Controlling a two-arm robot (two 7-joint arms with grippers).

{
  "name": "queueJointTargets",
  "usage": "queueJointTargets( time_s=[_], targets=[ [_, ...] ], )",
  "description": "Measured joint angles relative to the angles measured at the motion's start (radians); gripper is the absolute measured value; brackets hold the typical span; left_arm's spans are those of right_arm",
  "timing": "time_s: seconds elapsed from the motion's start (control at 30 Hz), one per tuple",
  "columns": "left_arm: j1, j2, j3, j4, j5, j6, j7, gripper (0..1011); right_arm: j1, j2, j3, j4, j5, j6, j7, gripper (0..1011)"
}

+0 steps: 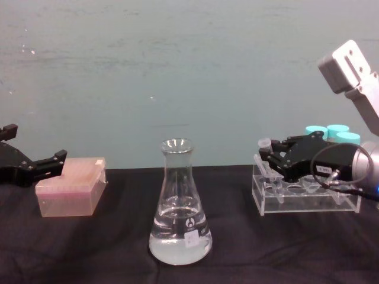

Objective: Pour the liquid from the test tube into the beaker using one hand.

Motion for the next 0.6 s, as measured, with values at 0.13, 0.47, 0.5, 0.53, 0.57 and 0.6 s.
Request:
queueJointTargets(
  time_s=[0.13,0.47,0.5,0.53,0.57,0.6],
  targets=[
    [0.000,0.000,0.000,0.000,0.000,0.000,0.000,1000,0.000,-0.004,0.009,0.003,-0.009,-0.001,0.000,191],
    [0.000,0.000,0.000,0.000,0.000,0.000,0.000,1000,0.000,-0.019,0.033,0.014,-0.034,-0.013,0.000,190],
    [0.000,0.000,0.000,0.000,0.000,0.000,0.000,1000,0.000,-0.020,0.035,0.014,-0.035,-0.014,0.001,190],
    [0.000,0.000,0.000,0.000,0.000,0.000,0.000,1000,-0.001,-0.021,0.037,0.014,-0.035,-0.014,0.001,191],
    [0.000,0.000,0.000,0.000,0.000,0.000,0.000,1000,-0.002,-0.023,0.041,0.014,-0.036,-0.017,0.004,190],
    [0.000,0.000,0.000,0.000,0.000,0.000,0.000,1000,-0.002,-0.025,0.043,0.014,-0.036,-0.018,0.005,190]
  ],
)
